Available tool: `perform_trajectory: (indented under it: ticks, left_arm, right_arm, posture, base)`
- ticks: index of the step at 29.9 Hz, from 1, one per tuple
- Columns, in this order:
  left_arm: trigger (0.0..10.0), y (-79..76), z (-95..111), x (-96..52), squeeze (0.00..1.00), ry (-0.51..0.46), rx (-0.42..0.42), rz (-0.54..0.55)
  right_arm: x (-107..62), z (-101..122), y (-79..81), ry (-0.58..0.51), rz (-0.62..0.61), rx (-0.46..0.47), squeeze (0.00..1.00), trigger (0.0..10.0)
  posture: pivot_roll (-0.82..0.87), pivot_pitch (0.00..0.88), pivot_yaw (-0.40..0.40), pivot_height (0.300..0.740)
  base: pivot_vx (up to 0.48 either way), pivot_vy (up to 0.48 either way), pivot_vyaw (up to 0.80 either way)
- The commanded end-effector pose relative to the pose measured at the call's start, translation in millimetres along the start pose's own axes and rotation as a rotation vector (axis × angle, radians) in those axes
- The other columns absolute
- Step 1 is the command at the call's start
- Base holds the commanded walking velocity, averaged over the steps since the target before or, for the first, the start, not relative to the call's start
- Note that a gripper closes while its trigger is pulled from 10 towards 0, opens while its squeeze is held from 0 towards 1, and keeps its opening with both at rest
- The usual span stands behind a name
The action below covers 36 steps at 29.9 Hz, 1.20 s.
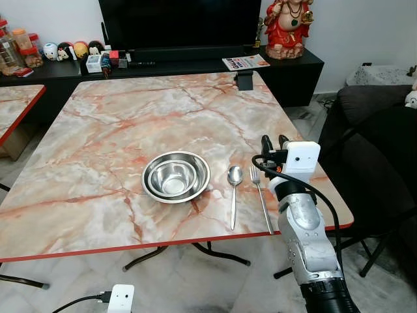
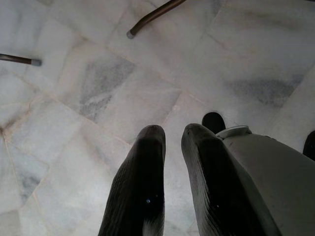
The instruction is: Setting the table
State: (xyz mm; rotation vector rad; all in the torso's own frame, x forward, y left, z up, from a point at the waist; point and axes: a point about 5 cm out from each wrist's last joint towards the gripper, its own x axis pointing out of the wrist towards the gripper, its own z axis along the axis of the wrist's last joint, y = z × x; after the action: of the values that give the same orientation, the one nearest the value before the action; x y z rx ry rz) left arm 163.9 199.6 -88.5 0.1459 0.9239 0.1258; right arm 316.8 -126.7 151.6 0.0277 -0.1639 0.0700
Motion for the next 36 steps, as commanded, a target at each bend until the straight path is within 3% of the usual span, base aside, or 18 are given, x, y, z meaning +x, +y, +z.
perform_trajectory:
  ticks: [1,23,24,26,33,36]
  left_arm:
    - [10.0,1.3,0.0,0.1,0.00,0.001,-0.007,0.006]
    - [10.0,1.3,0.0,0.1,0.00,0.000,-0.007,0.005]
    - [10.0,-1.3,1.4,0.3,0.00,-0.005,0.008,-0.010]
    - [10.0,-4.2,4.6,0.9,0.00,-0.015,0.028,-0.029]
    - [10.0,-4.0,4.3,0.8,0.00,-0.017,0.024,-0.025]
    - [10.0,-3.7,3.1,0.5,0.00,-0.015,0.024,-0.025]
  right_arm:
    - [2.1,2.2,0.6,-0.008,0.005,0.005,0.00,10.0]
    - [2.5,1.6,0.8,-0.011,0.009,0.000,0.00,10.0]
    - [-3.9,-3.1,-38.1,0.004,-0.137,-0.061,0.00,10.0]
    - [-12.6,-4.2,-82.0,0.014,-0.297,-0.135,0.00,10.0]
    - [1.1,-4.8,-46.5,0.011,-0.117,-0.099,0.00,10.0]
    - [1.9,-5.4,-44.0,0.005,-0.115,-0.092,0.00,10.0]
  posture:
    - [-0.05,0.000,0.012,0.732]
    - [0.00,0.000,0.000,0.740]
    - [-0.07,0.000,0.014,0.740]
    - [-0.07,0.000,0.011,0.740]
    - [-0.05,0.000,0.002,0.740]
    - [-0.05,0.000,0.001,0.740]
  base:
    - [0.000,0.000,0.00]
    - [0.000,0.000,0.00]
    - [0.000,0.000,0.00]
    - [0.000,0.000,0.00]
    - [0.000,0.000,0.00]
    - [0.000,0.000,0.00]
